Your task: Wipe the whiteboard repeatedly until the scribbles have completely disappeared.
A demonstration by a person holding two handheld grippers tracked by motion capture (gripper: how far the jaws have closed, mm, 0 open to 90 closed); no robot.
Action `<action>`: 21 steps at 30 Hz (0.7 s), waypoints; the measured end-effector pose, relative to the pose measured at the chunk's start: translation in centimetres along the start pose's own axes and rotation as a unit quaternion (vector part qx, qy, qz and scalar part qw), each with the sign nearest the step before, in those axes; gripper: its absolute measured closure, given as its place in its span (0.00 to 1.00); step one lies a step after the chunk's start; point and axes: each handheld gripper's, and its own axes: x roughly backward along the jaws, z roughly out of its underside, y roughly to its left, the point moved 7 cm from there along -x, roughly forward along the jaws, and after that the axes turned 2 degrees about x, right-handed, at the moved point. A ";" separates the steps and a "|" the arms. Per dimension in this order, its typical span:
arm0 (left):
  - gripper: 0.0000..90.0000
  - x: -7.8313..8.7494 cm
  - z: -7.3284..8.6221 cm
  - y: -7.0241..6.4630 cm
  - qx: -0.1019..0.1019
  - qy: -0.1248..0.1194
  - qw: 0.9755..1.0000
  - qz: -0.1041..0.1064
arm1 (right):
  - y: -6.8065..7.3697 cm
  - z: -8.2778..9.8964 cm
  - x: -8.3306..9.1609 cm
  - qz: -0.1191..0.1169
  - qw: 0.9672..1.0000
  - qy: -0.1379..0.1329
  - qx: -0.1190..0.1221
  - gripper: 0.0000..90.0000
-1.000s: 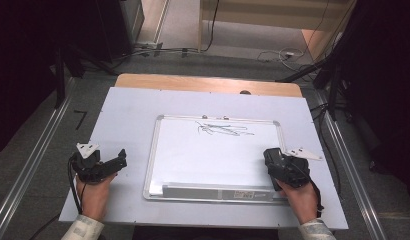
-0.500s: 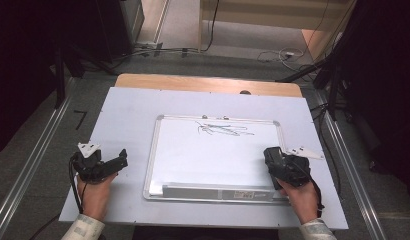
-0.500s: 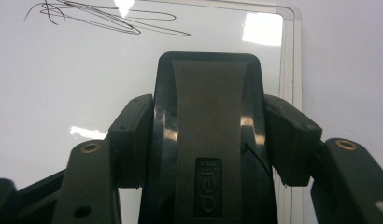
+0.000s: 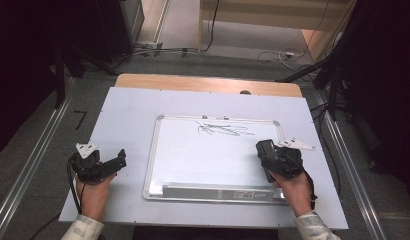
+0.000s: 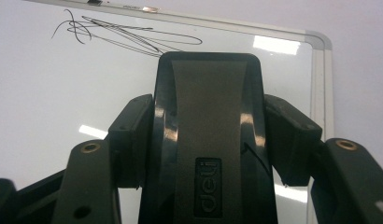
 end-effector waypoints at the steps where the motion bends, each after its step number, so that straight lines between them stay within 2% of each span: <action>1: 0.02 0.0 0.0 0.0 0.000 0.000 1.000 0.001 | 0.2 -0.2 -0.4 -0.001 1.000 0.003 0.001 0.41; 14: 0.02 0.1 -0.1 -0.2 0.001 -0.003 1.000 0.014 | 1.1 -1.0 -2.9 0.000 1.000 0.020 0.019 0.41; 21: 0.02 0.1 -0.1 -0.1 0.004 0.000 1.000 0.020 | 0.4 -1.5 -4.2 0.011 0.999 0.028 0.011 0.41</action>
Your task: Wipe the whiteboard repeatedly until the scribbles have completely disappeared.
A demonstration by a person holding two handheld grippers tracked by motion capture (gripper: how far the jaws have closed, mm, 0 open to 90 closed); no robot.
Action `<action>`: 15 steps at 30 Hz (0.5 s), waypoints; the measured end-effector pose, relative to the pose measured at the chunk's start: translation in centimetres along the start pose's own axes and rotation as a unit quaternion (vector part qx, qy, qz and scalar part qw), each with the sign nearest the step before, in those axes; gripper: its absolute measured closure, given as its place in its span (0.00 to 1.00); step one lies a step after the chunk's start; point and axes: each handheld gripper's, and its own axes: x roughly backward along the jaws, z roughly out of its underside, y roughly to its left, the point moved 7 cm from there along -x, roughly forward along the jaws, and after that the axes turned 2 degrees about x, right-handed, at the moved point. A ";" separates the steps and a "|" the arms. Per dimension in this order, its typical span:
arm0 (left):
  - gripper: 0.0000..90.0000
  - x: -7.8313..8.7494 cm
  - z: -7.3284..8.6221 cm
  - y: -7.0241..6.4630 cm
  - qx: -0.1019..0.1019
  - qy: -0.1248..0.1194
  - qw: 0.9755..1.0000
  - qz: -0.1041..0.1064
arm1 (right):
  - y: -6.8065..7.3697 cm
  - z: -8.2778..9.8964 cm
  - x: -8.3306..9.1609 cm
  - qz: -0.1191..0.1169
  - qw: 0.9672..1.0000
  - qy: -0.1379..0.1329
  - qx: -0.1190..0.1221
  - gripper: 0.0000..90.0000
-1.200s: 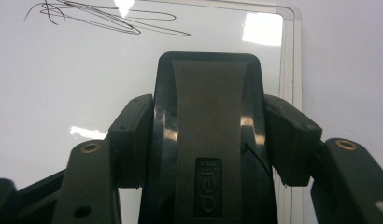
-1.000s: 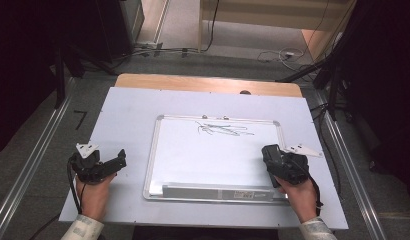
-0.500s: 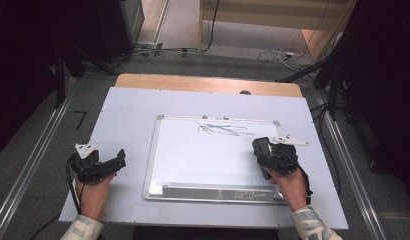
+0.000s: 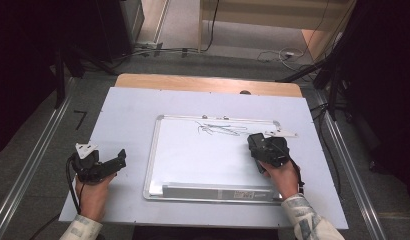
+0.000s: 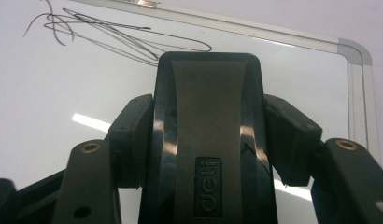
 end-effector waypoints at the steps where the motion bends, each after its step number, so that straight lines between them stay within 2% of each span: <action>1: 0.02 0.0 0.0 0.0 0.000 0.001 1.000 0.001 | -0.2 -0.1 -0.1 0.002 1.000 0.001 -0.001 0.41; 10: 0.02 0.0 0.0 0.0 0.001 0.001 1.000 0.004 | -2.4 -1.5 -1.7 0.042 0.999 0.008 -0.014 0.41; 15: 0.02 0.0 0.0 0.0 0.002 0.001 1.000 0.004 | -2.8 -2.2 -2.6 0.047 0.999 0.013 -0.010 0.41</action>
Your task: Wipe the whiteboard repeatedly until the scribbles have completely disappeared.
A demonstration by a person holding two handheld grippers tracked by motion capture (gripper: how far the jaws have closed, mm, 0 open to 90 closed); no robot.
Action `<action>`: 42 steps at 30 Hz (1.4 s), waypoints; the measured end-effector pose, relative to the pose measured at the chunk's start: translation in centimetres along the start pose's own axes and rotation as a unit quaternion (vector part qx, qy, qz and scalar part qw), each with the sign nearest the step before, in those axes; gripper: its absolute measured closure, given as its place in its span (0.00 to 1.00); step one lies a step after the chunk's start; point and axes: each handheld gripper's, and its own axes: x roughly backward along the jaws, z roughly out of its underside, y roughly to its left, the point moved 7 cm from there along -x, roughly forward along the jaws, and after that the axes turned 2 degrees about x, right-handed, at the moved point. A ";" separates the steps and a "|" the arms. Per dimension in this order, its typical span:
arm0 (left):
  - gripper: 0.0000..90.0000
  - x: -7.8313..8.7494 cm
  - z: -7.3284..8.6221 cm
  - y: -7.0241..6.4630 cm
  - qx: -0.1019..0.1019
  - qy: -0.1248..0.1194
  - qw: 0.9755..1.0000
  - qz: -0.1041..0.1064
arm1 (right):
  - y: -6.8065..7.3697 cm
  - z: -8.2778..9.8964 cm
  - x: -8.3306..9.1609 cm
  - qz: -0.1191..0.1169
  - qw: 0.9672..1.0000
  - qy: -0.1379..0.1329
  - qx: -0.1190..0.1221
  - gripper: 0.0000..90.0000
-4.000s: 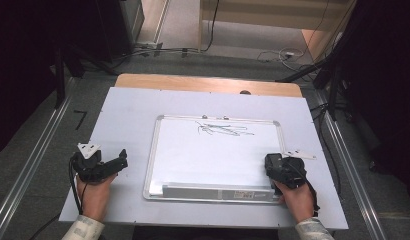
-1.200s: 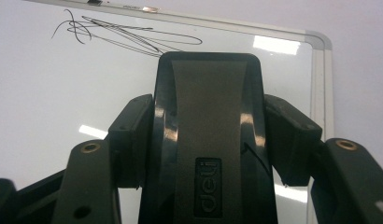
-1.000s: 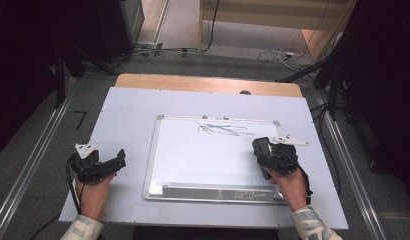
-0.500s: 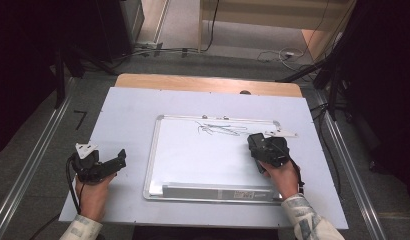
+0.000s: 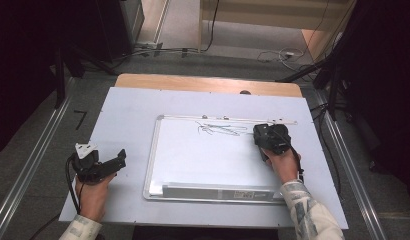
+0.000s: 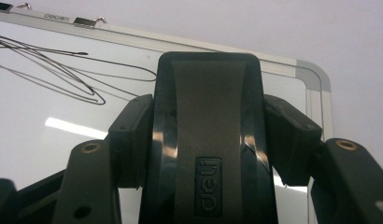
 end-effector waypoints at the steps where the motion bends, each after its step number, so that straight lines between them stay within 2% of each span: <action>1: 0.02 0.0 0.0 0.0 0.001 0.000 1.000 0.000 | 0.0 -0.1 -0.1 0.001 1.000 -0.001 0.001 0.41; 7: 0.02 0.0 0.0 0.0 0.001 0.000 1.000 0.000 | 0.0 -0.9 -0.9 -0.002 1.000 -0.009 0.003 0.41; 15: 0.02 0.0 0.0 0.0 0.003 0.001 1.000 -0.001 | 0.2 -1.0 -1.7 -0.009 1.000 -0.009 0.012 0.41; 24: 0.02 0.0 0.1 0.1 0.004 0.002 1.000 -0.001 | 0.5 -0.5 -2.6 -0.016 1.000 0.003 0.020 0.42; 29: 0.02 0.0 0.1 0.1 0.005 0.002 1.000 -0.002 | 0.5 -0.4 -2.6 -0.020 1.000 0.002 0.018 0.41; 35: 0.02 0.0 0.1 0.1 0.008 0.001 1.000 0.000 | 0.2 -0.4 -2.6 -0.037 0.999 0.005 -0.001 0.37; 42: 0.02 0.0 0.1 0.1 0.008 0.002 1.000 0.001 | 0.3 -0.5 -2.6 -0.035 0.999 -0.005 0.012 0.41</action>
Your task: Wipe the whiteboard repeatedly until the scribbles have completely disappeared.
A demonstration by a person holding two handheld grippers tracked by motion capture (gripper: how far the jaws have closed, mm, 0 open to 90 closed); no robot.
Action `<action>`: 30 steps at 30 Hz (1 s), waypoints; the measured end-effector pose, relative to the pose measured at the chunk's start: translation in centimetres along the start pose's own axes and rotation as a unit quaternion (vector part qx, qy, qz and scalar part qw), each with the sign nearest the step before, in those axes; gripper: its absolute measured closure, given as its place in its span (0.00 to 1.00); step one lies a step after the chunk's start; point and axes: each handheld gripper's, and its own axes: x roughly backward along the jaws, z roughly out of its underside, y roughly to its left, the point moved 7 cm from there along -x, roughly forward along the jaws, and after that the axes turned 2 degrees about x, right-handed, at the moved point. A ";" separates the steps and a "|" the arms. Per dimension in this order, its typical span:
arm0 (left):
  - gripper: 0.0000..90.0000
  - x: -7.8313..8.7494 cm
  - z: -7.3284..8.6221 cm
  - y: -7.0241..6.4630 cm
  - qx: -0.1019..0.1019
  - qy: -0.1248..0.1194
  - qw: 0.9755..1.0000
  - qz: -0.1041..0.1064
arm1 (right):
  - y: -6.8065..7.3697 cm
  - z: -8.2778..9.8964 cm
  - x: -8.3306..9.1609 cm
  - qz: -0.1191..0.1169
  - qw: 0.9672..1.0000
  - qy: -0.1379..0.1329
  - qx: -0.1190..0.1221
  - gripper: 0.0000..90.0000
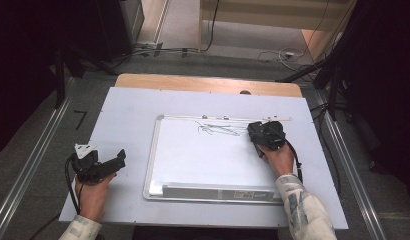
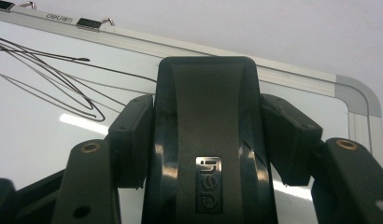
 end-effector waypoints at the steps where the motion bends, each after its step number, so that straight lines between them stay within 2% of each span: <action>1: 0.02 0.0 0.0 0.0 0.000 0.000 1.000 0.000 | 0.0 0.0 0.0 0.000 1.000 -0.003 -0.001 0.42; 12: 0.02 0.0 0.0 0.0 -0.002 0.003 1.000 -0.001 | 0.0 0.0 -0.1 -0.002 1.000 -0.011 0.008 0.43; 30: 0.02 -0.1 0.0 -0.1 -0.003 0.003 1.000 0.000 | 2.2 -0.3 -0.4 -0.028 0.999 -0.020 0.033 0.43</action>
